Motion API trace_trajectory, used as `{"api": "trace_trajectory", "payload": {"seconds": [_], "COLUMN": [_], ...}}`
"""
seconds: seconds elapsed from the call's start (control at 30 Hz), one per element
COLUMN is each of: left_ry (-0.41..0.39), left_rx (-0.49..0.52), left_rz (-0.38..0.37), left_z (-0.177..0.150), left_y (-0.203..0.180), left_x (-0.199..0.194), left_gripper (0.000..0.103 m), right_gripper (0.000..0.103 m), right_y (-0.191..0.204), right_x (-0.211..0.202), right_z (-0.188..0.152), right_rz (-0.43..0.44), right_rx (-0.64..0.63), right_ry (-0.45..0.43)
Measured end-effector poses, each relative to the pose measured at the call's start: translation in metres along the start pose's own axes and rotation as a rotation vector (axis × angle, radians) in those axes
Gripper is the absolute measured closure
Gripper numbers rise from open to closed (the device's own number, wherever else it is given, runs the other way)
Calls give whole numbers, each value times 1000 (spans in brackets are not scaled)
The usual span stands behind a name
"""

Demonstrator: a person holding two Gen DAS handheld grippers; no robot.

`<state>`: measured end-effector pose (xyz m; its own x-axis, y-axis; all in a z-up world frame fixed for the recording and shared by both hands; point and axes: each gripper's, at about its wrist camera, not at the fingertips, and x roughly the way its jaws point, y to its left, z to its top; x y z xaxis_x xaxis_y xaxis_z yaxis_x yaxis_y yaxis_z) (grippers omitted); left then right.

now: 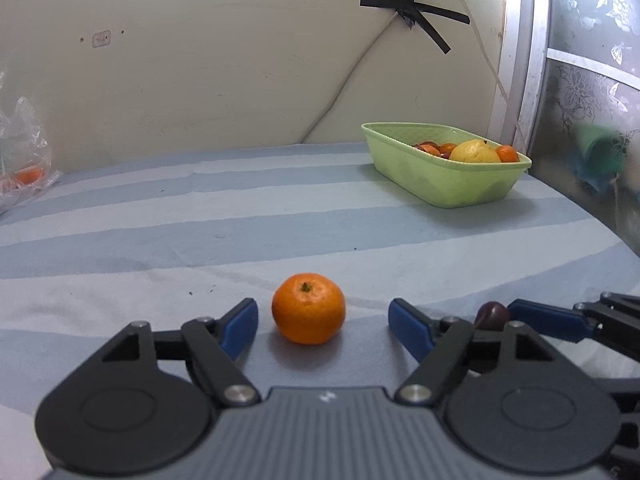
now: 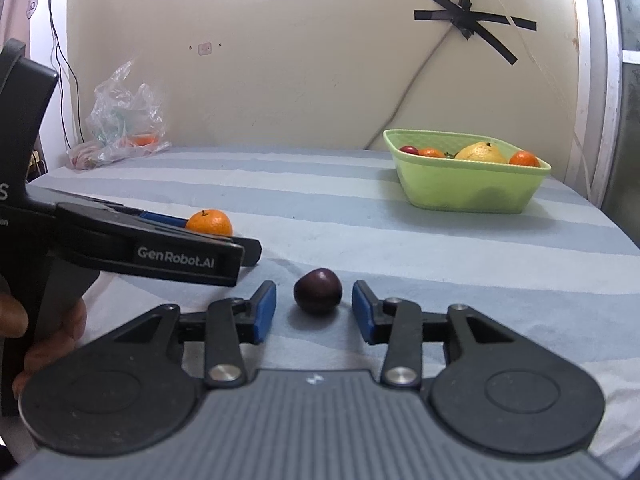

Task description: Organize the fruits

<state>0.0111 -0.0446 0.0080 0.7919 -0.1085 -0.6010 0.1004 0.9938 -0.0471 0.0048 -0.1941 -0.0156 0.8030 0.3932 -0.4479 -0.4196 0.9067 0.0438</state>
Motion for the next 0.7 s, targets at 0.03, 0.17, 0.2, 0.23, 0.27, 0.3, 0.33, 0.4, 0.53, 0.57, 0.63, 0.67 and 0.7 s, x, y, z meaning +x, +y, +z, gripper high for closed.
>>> {"api": "trace_trajectory", "payload": {"seconds": [0.03, 0.17, 0.2, 0.23, 0.27, 0.3, 0.33, 0.4, 0.53, 0.57, 0.63, 0.67, 0.7], "left_ry": [0, -2, -3, -3, -3, -4, -4, -4, -1, 1, 5, 5, 4], "left_rx": [1, -11, -15, -18, -18, -19, -19, -22, -35, -43, -68, -77, -79], "left_rz": [4, 2, 0, -1, -1, -1, -1, -5, -16, -13, -19, -24, -28], "left_z": [0, -1, -1, -1, -1, -1, -1, -1, 0, 0, 1, 1, 1], "left_y": [-1, 2, 2, 3, 4, 4, 4, 5, 9, 10, 14, 15, 16], "left_x": [0, -1, -1, -1, -1, -1, -1, -2, -2, -2, -2, -2, -2], "left_gripper": [28, 26, 26, 26, 26, 26, 26, 25, 12, 6, 4, 3, 3], "right_gripper": [55, 52, 52, 52, 52, 52, 52, 51, 50, 50, 44, 43, 43], "right_y": [0, -1, -1, -1, -2, -2, -2, -2, -3, -3, -4, -4, -5], "right_x": [0, -3, -3, -3, -3, -3, -3, -3, -3, -2, -2, -2, -2], "right_z": [0, -1, 0, 0, 0, 0, 0, 0, 1, 1, 1, 1, 2], "right_rz": [-1, -1, 0, 0, 0, 1, 2, 2, 8, 10, 14, 17, 19], "right_rx": [-1, 0, -1, -1, -2, -2, -2, -1, 3, 5, 9, 11, 14], "right_ry": [-3, -18, -19, -20, -21, -22, -22, -22, -19, -18, -16, -18, -19]}}
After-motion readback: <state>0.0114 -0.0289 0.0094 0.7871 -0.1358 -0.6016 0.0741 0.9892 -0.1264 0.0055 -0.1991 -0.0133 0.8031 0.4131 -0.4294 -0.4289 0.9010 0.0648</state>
